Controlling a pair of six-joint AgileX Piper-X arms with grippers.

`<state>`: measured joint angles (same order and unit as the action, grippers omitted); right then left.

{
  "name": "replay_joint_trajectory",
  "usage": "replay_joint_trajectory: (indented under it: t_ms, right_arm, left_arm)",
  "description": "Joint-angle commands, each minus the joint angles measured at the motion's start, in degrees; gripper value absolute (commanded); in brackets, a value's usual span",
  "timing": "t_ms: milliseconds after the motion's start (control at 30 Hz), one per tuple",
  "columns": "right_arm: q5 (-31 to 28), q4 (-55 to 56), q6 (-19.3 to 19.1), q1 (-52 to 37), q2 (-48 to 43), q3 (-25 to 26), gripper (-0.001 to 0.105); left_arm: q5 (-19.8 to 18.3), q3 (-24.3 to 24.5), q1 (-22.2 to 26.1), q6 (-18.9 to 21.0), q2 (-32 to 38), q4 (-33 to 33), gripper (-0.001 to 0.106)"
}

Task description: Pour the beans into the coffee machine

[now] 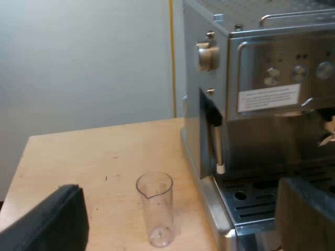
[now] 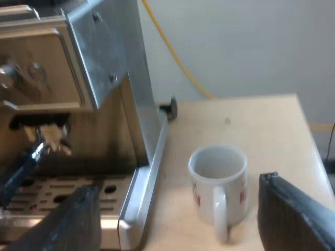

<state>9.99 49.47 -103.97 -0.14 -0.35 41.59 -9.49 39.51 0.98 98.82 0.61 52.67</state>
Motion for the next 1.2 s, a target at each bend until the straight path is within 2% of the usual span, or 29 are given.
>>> replay_joint_trajectory:
  t_ms: [33, 333, 567, 667, 800, 1200]
  right_arm:
    - [0.13, -0.41, 1.63, -0.35, -2.75, -1.33, 0.064]
    - [0.30, 0.37, 1.87, -0.35, -2.75, -6.06, 0.064]
    - [0.27, 6.59, 1.77, -0.35, -2.75, -8.46, 0.064]
    - [0.27, 6.75, 1.77, -0.35, -2.75, -9.61, 0.064]
    - [0.27, 6.94, 1.77, -0.35, -2.75, -11.27, 0.064]
    - [0.27, 8.22, 1.77, -0.35, -2.64, -12.20, 0.064]
  left_arm:
    - [1.78, -0.22, -0.14, -0.59, 2.39, 0.19, 0.085]
    - [1.94, -5.45, -0.14, -0.56, 2.39, 0.19, 0.085]
    - [1.94, -8.70, -0.14, -0.56, 2.39, 0.76, 0.085]
    - [1.94, -8.74, -0.14, -0.56, 2.39, 2.48, 0.085]
    - [1.94, -8.87, -0.14, -1.87, 2.39, 8.12, 0.085]
    - [1.94, -8.87, -0.14, -1.86, 2.39, 7.89, 0.085]
